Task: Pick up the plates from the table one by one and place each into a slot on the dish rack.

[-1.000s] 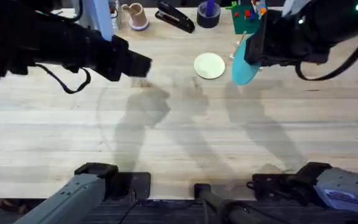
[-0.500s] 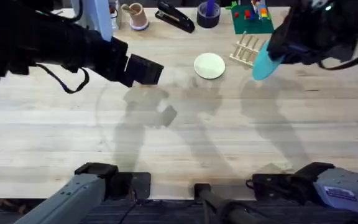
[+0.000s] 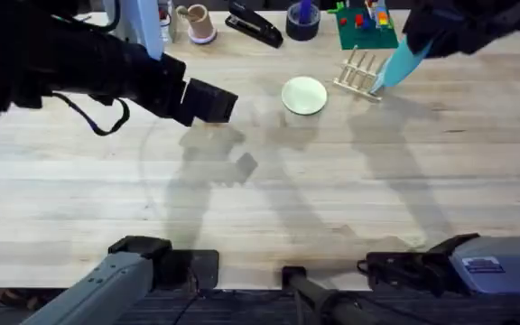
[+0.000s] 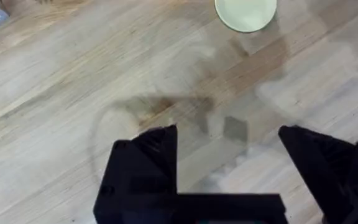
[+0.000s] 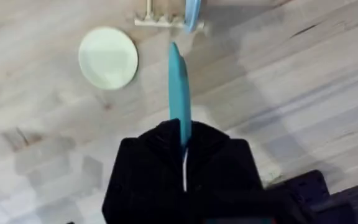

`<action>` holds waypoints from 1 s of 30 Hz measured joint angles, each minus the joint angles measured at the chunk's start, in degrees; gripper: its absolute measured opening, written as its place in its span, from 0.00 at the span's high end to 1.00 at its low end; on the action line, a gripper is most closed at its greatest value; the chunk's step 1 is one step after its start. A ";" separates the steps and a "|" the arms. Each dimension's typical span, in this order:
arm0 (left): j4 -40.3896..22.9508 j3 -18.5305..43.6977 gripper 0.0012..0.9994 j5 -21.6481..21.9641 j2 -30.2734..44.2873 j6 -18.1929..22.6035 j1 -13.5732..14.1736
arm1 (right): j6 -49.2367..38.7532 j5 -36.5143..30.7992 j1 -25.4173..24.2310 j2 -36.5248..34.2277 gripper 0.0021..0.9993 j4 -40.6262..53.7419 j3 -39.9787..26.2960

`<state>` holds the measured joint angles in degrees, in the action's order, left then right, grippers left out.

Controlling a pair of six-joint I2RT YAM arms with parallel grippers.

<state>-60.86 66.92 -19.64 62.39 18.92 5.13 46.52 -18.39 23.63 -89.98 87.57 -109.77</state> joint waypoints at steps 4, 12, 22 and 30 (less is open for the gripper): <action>0.02 0.00 0.00 0.00 0.02 0.00 0.00 | -0.02 -0.62 -3.33 -1.17 0.97 -0.04 -1.48; 0.22 0.00 0.01 0.00 0.02 0.00 0.00 | -0.45 -1.33 -10.16 -2.47 0.97 0.13 -1.82; 0.22 0.00 0.01 0.00 0.01 -0.01 -0.01 | -0.77 -1.33 -10.81 -4.90 0.97 -0.13 -1.82; 0.22 0.00 0.00 0.00 0.02 0.00 0.00 | -1.36 -1.33 -10.81 -4.91 0.97 -1.49 -1.82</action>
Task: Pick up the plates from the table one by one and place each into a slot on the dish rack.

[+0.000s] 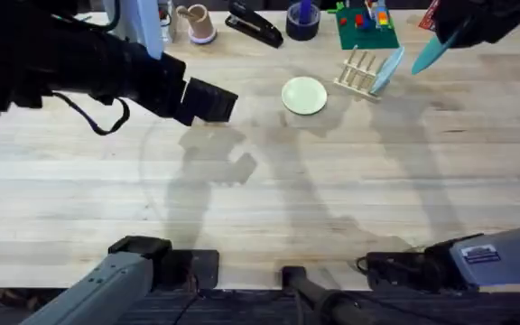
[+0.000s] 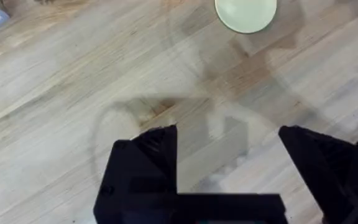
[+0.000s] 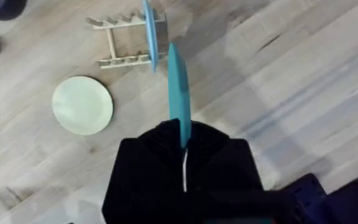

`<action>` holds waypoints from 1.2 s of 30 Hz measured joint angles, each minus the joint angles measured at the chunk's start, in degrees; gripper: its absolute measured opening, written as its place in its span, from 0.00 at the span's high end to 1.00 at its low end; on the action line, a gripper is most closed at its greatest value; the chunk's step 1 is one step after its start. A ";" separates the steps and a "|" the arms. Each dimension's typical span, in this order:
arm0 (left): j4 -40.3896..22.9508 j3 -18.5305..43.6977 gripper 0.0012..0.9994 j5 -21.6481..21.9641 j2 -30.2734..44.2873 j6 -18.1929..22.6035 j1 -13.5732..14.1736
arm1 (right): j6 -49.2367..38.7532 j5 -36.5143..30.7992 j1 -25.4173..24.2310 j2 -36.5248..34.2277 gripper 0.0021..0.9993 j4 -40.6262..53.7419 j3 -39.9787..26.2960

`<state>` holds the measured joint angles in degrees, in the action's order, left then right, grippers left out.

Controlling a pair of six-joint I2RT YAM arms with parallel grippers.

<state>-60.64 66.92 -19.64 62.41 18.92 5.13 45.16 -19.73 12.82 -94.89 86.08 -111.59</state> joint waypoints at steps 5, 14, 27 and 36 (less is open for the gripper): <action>0.00 0.00 0.00 0.00 -0.01 0.00 0.00 | -1.44 0.00 0.00 0.00 0.97 -2.40 0.00; 0.00 0.00 0.00 0.00 -0.02 0.00 0.00 | -2.16 0.00 0.00 0.00 0.97 -5.28 0.00; 0.22 0.00 0.01 0.00 0.00 0.00 0.00 | -2.40 0.00 0.00 -7.23 0.97 -10.71 -0.13; 0.22 0.00 0.01 0.00 0.00 0.00 0.00 | -2.40 -0.02 -0.58 -9.53 0.97 -12.90 -0.13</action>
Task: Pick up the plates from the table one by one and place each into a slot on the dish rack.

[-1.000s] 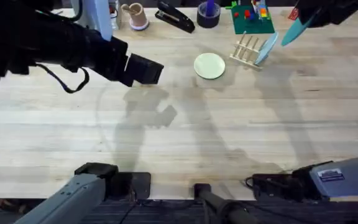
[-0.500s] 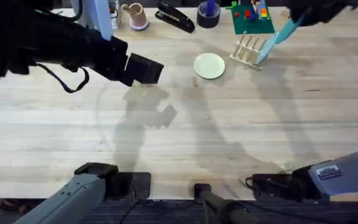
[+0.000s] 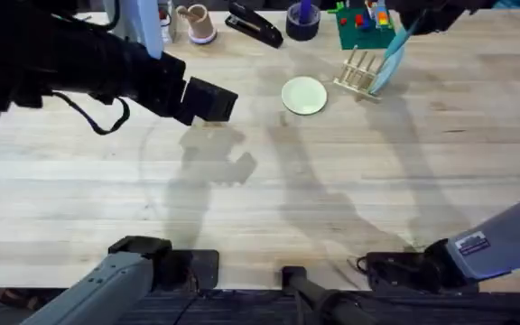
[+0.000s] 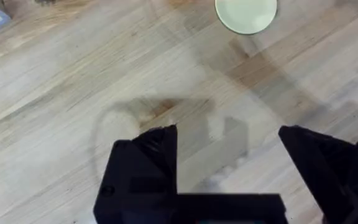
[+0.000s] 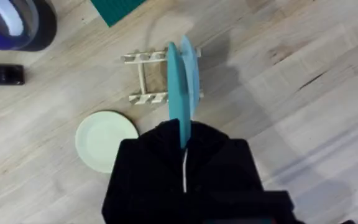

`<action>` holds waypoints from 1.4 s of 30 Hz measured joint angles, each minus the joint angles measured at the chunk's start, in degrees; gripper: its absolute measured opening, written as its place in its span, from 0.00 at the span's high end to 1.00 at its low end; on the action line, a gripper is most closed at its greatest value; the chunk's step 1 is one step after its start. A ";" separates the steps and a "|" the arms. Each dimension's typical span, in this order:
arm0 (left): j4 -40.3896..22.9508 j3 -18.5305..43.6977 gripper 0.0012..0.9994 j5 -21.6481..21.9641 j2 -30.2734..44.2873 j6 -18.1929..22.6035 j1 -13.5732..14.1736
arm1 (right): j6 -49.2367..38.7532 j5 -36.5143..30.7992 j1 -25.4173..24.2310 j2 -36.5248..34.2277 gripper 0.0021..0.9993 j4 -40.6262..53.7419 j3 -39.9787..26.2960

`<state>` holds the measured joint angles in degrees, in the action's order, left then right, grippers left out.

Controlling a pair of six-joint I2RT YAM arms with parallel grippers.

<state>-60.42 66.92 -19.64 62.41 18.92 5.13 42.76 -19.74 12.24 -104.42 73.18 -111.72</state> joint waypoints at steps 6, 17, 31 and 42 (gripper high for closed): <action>0.00 0.00 0.01 0.53 0.00 0.00 0.00 | -0.05 0.02 -0.15 -3.07 0.97 -0.57 0.00; 0.00 0.00 0.00 1.73 0.00 -0.02 0.00 | -0.83 0.02 -0.16 -6.34 0.97 -2.13 0.00; 0.01 0.00 0.00 1.90 -0.01 0.00 0.00 | -1.25 -0.09 -0.31 -11.14 0.97 -3.35 0.00; 0.01 0.00 0.01 1.90 -0.01 0.00 0.00 | -1.25 -0.09 -0.42 -12.79 0.97 -3.46 0.00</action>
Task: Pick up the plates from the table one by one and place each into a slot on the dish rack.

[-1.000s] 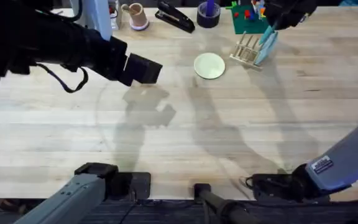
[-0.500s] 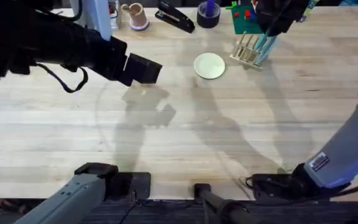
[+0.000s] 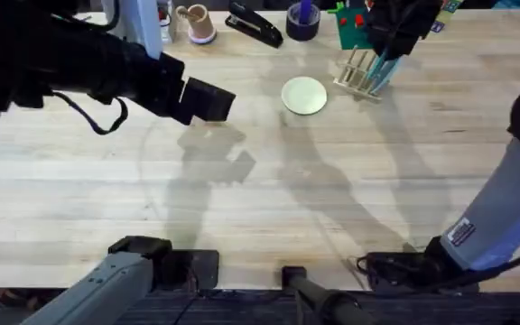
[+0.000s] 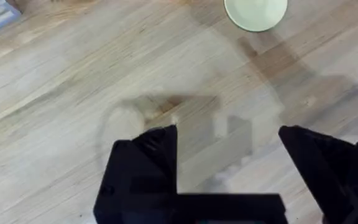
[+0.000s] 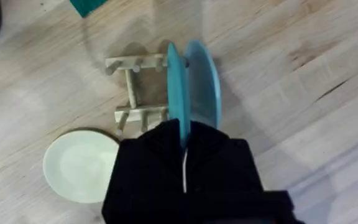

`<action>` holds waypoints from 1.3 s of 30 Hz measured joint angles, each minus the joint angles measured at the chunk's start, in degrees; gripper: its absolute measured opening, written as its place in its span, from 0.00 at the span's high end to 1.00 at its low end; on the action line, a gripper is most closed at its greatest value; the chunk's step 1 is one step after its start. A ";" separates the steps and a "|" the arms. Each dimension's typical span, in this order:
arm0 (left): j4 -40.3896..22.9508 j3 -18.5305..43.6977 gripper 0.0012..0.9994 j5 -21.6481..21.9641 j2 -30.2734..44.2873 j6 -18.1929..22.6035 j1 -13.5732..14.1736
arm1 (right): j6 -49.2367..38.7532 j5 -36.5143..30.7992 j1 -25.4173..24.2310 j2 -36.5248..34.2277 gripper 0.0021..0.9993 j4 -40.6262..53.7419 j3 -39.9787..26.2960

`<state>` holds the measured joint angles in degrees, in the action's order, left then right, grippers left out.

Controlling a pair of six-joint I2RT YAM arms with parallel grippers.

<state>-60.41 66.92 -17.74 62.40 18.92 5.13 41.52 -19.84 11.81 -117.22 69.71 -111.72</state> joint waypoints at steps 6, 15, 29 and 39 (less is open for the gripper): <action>-0.01 0.00 0.00 0.00 0.01 0.00 0.00 | 0.00 -0.02 0.00 -0.67 0.97 -0.07 0.00; 0.01 0.00 0.00 0.00 0.01 0.00 0.00 | 0.00 -0.02 0.00 -1.04 0.97 -0.07 0.00; 0.01 0.00 0.01 0.00 0.01 -0.02 0.00 | -0.02 -0.09 0.00 -1.04 0.80 -0.04 0.00; 0.01 0.00 0.00 0.00 0.01 0.00 0.00 | -0.02 -0.09 0.00 -1.04 0.71 1.48 -1.02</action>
<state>-60.40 66.92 -17.74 62.41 18.92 5.13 41.50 -19.92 11.81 -118.26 71.19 -112.74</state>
